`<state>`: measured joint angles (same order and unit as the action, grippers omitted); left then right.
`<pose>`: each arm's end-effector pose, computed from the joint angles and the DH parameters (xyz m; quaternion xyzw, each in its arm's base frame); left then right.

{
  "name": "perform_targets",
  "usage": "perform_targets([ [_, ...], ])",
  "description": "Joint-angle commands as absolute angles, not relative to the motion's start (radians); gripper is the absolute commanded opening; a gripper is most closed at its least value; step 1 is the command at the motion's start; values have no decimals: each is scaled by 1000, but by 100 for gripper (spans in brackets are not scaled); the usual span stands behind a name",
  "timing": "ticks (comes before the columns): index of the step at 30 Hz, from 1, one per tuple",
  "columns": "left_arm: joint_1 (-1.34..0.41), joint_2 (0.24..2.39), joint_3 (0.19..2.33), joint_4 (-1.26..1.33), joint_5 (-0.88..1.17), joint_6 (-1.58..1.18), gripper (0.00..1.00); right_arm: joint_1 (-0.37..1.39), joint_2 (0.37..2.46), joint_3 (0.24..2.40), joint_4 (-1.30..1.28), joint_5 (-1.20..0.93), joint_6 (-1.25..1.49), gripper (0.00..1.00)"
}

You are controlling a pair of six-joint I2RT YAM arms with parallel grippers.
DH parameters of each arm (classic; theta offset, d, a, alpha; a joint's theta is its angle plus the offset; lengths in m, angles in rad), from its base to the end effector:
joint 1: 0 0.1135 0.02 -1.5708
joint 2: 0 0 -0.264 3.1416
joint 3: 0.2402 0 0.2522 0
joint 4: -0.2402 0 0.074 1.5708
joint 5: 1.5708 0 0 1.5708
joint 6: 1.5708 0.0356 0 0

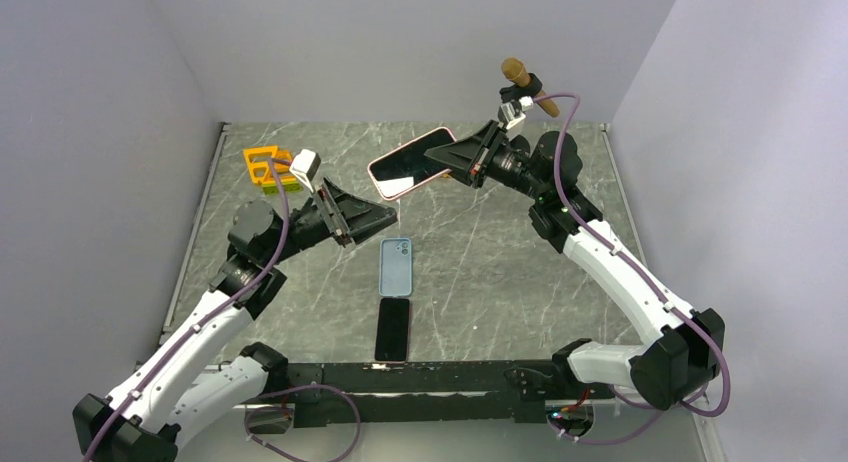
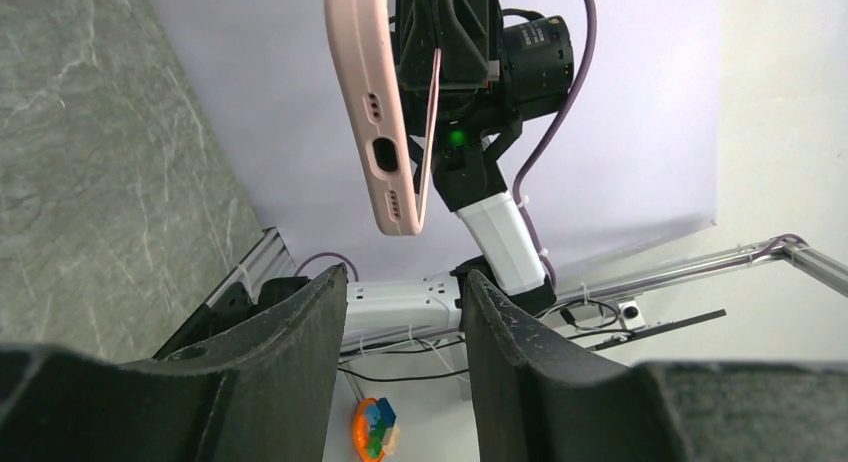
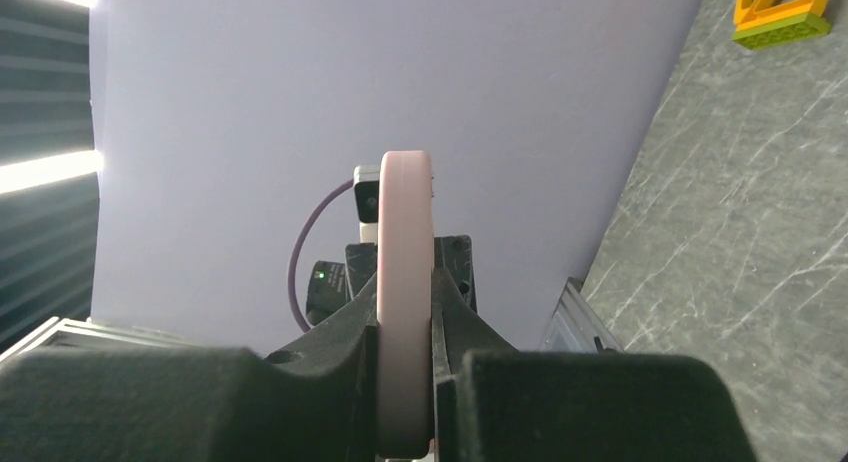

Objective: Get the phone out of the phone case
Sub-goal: Remove the phone case from the phone.

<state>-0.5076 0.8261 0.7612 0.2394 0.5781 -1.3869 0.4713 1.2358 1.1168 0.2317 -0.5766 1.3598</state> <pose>0.1580 -0.1102 0.3696 -0.0646 0.6505 -0.7031 0.2800 0.2467 0.1475 0.4050 0.0830 0.6678 0.6824 0.2855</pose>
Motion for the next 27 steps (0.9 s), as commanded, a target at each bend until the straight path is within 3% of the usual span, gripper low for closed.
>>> perform_targets([
  [1, -511, 840, 768, 357, 582, -1422, 52, 478, 1210, 1144, 354, -565, 1392, 0],
  [6, -509, 864, 800, 326, 580, -1405, 52, 485, 1200, 1140, 354, -573, 1389, 0],
  [19, -497, 909, 768, 438, 606, -1452, 34, 506, 1180, 1142, 354, -598, 1387, 0],
  [21, -493, 915, 762, 463, 616, -1452, 26, 506, 1181, 1139, 368, -618, 1399, 0],
  [25, -468, 946, 782, 502, 692, -1403, 1, 506, 1200, 1155, 387, -710, 1451, 0],
  [27, -454, 965, 839, 439, 759, -1285, 0, 505, 1212, 1180, 342, -763, 1473, 0],
])
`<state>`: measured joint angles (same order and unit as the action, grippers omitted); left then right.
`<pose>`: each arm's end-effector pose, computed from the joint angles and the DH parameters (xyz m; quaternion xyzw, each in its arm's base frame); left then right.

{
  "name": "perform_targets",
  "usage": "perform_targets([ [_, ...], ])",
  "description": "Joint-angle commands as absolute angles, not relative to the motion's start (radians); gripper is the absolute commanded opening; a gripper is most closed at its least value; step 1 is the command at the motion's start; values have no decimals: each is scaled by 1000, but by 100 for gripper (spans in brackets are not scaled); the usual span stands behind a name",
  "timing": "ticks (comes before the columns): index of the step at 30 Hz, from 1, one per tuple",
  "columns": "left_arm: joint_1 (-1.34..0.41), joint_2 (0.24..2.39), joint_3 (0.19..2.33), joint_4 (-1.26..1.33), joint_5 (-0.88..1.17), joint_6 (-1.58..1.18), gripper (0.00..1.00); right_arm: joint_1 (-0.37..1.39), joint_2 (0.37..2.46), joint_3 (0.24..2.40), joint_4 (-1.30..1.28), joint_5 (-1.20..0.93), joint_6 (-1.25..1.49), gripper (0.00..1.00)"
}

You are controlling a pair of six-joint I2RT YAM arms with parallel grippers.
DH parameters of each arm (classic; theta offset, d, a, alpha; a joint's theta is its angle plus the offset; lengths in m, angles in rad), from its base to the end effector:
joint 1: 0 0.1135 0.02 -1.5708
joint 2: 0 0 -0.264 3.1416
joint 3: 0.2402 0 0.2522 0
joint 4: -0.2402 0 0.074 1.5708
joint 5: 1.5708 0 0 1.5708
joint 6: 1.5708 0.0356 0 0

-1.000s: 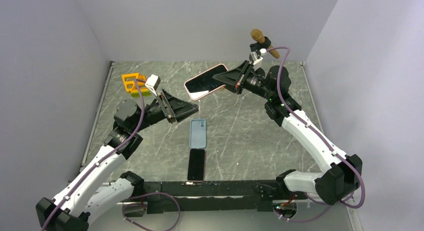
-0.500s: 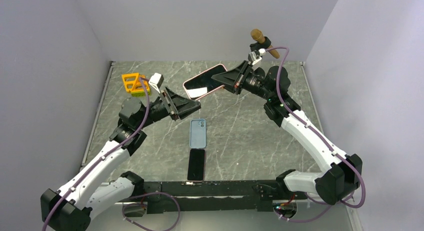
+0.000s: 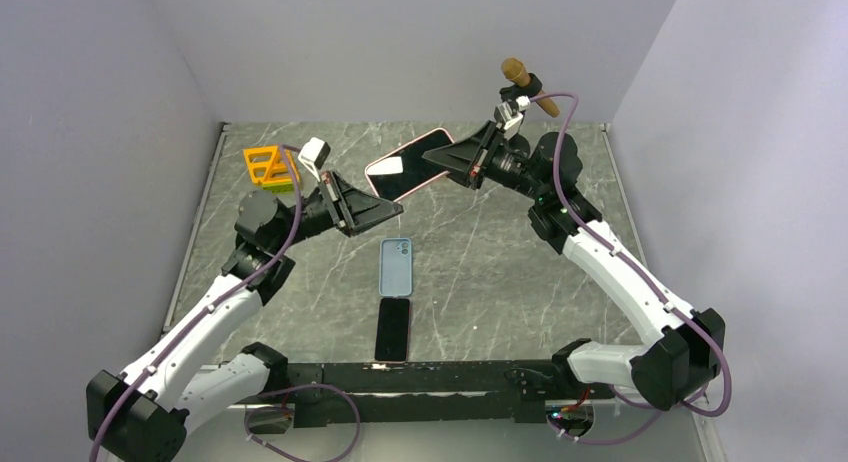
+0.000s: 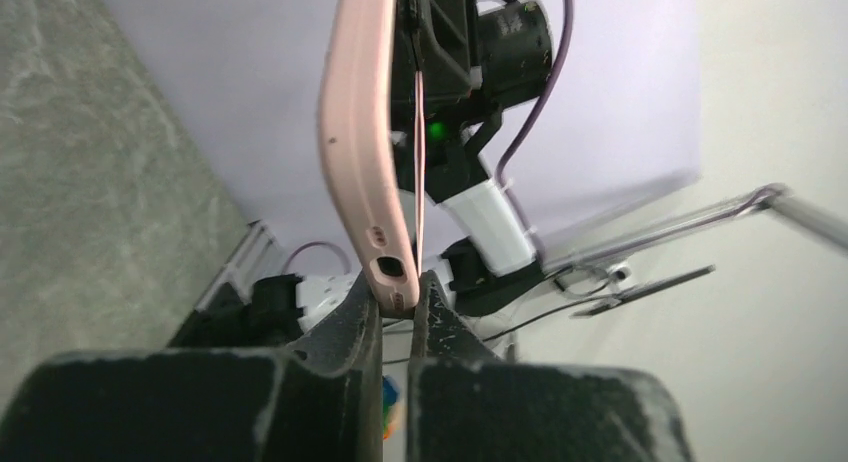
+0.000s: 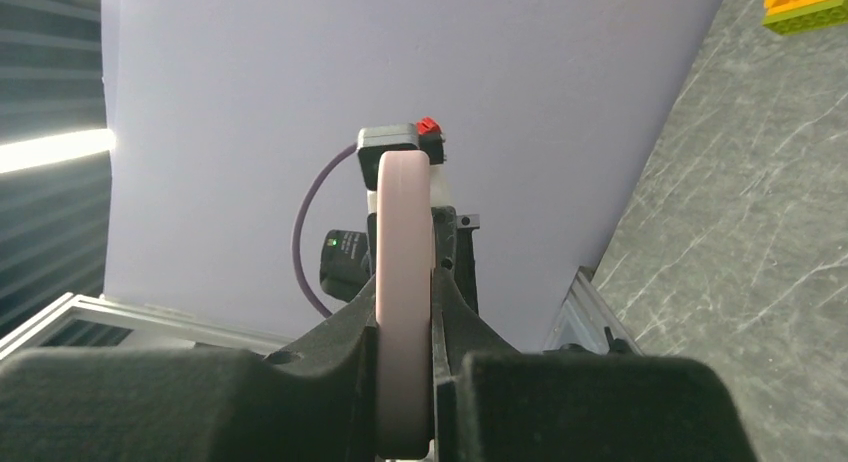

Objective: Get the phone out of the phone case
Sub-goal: Remove the phone case from the phone.

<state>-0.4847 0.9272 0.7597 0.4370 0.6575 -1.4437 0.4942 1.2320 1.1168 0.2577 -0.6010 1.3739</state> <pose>0.1771 -0.1178 0.3702 -0.0365 0.6271 -0.7302 0.2686 0.2412 0.1528 0.4086 0.0640 0.6613 0.6956 0.2733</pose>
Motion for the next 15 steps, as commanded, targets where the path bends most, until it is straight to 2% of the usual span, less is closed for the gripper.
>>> perform_targets([
  [1, -452, 974, 882, 383, 798, -1187, 0, 505, 1225, 1186, 350, -800, 1505, 0],
  [4, -450, 1010, 1018, 112, 886, -908, 0, 507, 1244, 1098, 629, -855, 1733, 0],
  [7, -450, 1019, 1036, 60, 906, -828, 0, 510, 1266, 996, 961, -841, 1987, 0],
  [12, -450, 1017, 861, 433, 904, -1058, 0, 512, 1273, 994, 1113, -815, 2136, 0],
  [15, -451, 1028, 812, 552, 896, -1125, 0, 517, 1294, 980, 1237, -774, 2234, 0],
])
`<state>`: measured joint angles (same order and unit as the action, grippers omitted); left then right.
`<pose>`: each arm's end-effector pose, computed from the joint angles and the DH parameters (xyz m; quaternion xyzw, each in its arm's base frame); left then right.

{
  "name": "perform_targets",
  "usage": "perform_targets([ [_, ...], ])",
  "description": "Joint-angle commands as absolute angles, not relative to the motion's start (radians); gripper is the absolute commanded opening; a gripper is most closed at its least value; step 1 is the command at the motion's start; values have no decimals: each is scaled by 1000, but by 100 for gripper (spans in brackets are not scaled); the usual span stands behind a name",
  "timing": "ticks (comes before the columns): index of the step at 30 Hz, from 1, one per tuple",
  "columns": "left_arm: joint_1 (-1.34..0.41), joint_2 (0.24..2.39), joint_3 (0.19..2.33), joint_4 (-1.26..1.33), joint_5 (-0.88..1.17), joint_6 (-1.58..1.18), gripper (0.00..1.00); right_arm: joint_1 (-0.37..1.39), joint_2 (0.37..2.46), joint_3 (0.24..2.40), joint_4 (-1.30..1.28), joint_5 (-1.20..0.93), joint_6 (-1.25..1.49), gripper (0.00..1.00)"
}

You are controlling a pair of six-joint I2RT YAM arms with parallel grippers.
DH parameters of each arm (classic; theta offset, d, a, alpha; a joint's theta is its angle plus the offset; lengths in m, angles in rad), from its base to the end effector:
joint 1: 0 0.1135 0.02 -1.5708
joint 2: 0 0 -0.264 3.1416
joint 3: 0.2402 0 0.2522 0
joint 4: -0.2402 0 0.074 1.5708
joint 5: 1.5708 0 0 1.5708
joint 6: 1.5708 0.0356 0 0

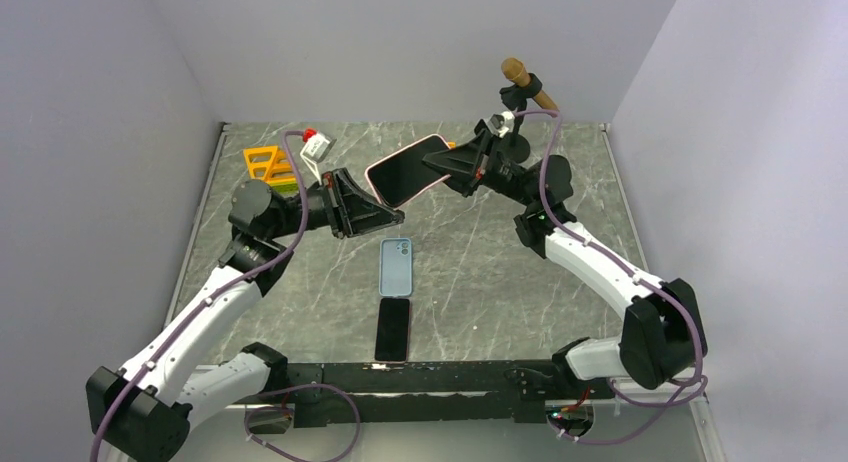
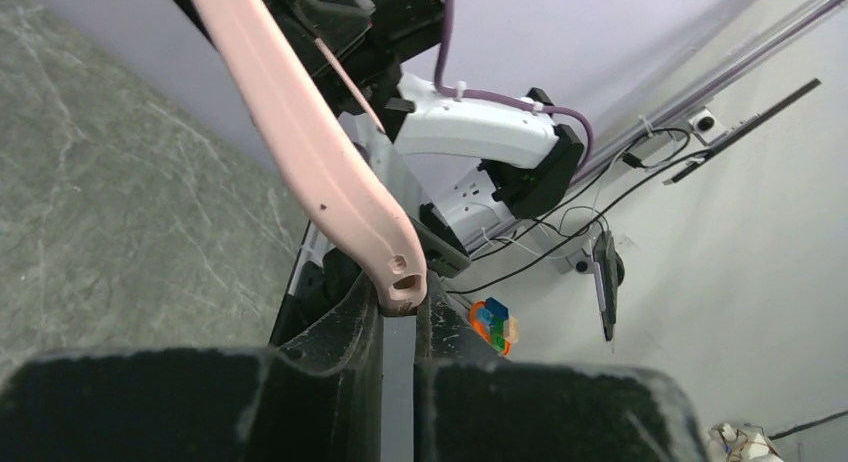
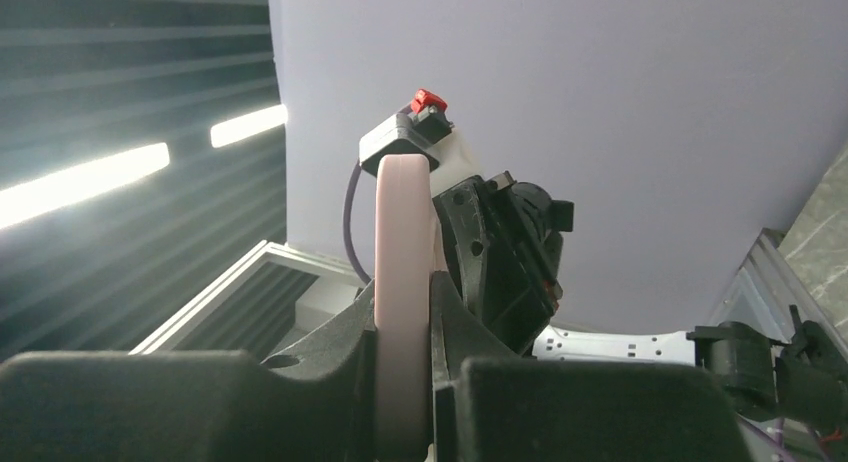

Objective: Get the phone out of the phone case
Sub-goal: Remove the phone case from the phone.

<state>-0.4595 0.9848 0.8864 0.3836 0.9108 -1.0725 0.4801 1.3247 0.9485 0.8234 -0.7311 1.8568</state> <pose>0.1808 -0.1208 0.3961 0.1732 0.6195 -0.6884 0.3353 0.2517 0.1579 0.3788 0.0824 0.5764 0.8018 0.1343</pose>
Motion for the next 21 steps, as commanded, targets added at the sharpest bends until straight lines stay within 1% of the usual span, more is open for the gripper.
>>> perform_targets([
  [1, -451, 1031, 797, 586, 897, -1141, 0, 519, 1299, 979, 1265, -767, 2253, 0],
  [3, -449, 1041, 782, 615, 890, -1161, 0, 518, 1294, 988, 1243, -784, 2248, 0],
  [5, -449, 1047, 806, 517, 877, -1121, 0, 520, 1279, 994, 1191, -795, 2210, 0],
  [6, -449, 1047, 830, 416, 852, -1077, 0, 519, 1278, 993, 1197, -797, 2212, 0],
  [9, -449, 1043, 939, -19, 711, -905, 0, 516, 1281, 982, 1229, -802, 2227, 0],
  [10, -449, 1043, 971, -93, 677, -879, 0, 512, 1278, 981, 1201, -812, 2207, 0],
  [12, -450, 1033, 1013, -181, 653, -834, 14, 490, 1250, 985, 1064, -851, 2094, 0],
  [14, -450, 1007, 1021, -195, 656, -821, 35, 468, 1226, 1005, 900, -895, 1954, 0],
  [16, -450, 976, 1023, -190, 683, -815, 51, 451, 1219, 1048, 708, -937, 1803, 0],
  [18, -450, 955, 1022, -179, 717, -816, 60, 434, 1217, 1096, 527, -961, 1633, 0],
  [21, -449, 921, 1034, -213, 738, -798, 66, 402, 1224, 1150, 332, -996, 1466, 0],
])
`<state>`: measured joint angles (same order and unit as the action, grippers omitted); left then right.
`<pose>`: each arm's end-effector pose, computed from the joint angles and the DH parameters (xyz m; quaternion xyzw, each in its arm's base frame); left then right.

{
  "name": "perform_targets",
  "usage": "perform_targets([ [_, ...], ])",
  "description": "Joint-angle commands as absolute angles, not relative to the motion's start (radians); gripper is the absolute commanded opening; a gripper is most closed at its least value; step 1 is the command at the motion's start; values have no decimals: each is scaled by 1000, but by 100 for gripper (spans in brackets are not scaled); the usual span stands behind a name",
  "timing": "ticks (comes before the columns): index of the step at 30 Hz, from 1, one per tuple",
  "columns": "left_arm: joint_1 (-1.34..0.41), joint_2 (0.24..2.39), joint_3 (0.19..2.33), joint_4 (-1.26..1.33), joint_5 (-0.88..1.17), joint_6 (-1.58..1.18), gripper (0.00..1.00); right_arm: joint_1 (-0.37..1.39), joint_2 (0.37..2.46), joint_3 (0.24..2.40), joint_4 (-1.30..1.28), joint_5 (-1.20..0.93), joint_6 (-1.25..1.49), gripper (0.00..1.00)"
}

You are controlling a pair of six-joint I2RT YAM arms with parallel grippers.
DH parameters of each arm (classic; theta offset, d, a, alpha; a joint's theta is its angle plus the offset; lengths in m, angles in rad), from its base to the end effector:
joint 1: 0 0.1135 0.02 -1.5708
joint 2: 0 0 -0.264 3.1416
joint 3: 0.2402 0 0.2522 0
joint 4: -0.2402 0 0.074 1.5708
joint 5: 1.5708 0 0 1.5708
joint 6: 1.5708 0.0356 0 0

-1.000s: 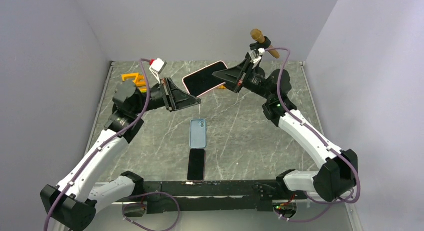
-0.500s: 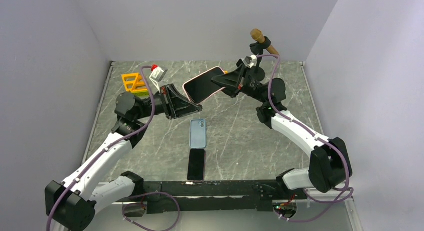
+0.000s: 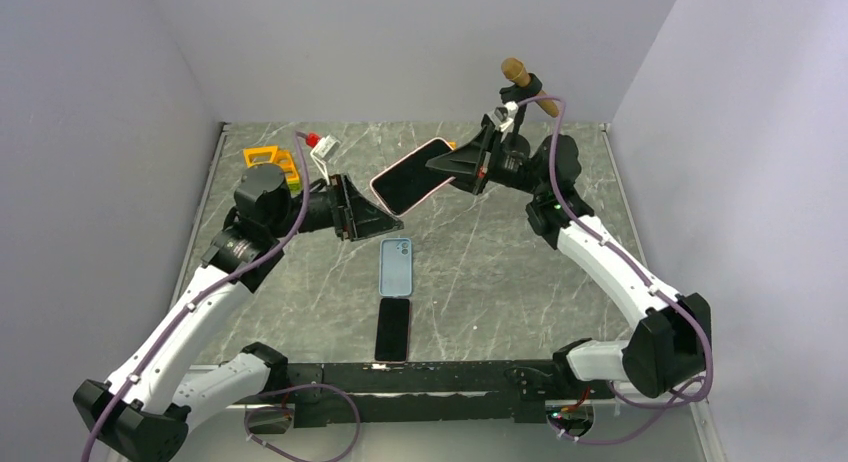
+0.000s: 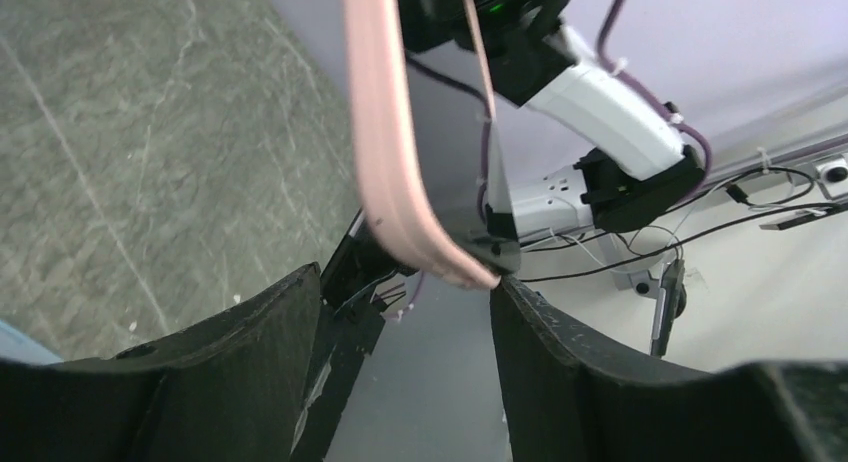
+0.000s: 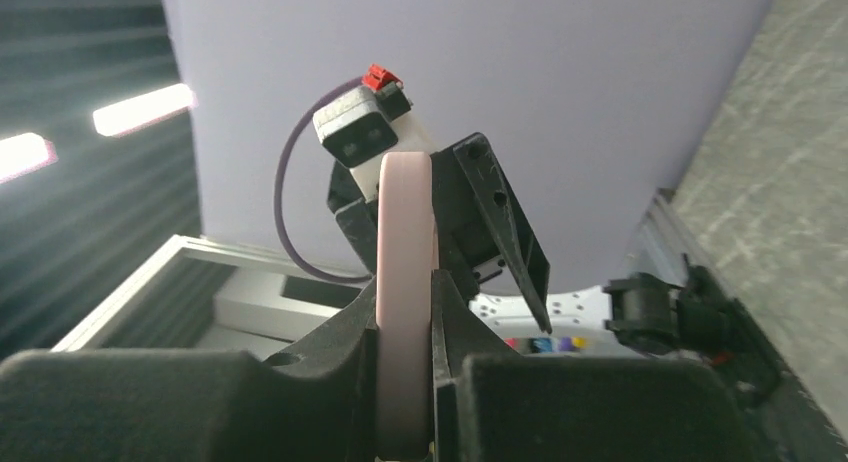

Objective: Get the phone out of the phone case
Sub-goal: Remove the phone case from the phone.

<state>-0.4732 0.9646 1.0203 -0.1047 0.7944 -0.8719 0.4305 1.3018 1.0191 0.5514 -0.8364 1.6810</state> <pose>0.1750 -0.1182 0.3992 0.1292 0.7074 -0.6153 0.3229 0.2581 0.1476 0.3833 0.0622 0.6381 0.7538 0.1439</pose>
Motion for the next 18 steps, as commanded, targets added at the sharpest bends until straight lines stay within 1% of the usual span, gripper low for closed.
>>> perform_targets([
  [1, -449, 908, 1041, -238, 733, -783, 67, 388, 1223, 1153, 299, -1002, 1436, 0],
  [4, -439, 856, 1056, -334, 650, -725, 68, 341, 1211, 1150, 241, -1018, 1364, 0],
  [6, -423, 808, 1049, -364, 565, -728, 68, 322, 1215, 1182, 138, -1030, 1269, 0],
  [9, -403, 737, 1012, -306, 475, -802, 80, 319, 1219, 1231, 13, -1045, 1163, 0],
  [11, -392, 727, 989, -233, 484, -869, 84, 319, 1215, 1238, 13, -1060, 1147, 0],
  [14, -382, 784, 999, -162, 581, -950, 89, 319, 1206, 1224, 88, -1092, 1186, 0],
  [16, -382, 825, 1010, -100, 669, -982, 86, 318, 1199, 1216, 116, -1101, 1203, 0],
  [18, -382, 862, 1010, -12, 749, -1006, 76, 319, 1193, 1213, 131, -1107, 1211, 0],
])
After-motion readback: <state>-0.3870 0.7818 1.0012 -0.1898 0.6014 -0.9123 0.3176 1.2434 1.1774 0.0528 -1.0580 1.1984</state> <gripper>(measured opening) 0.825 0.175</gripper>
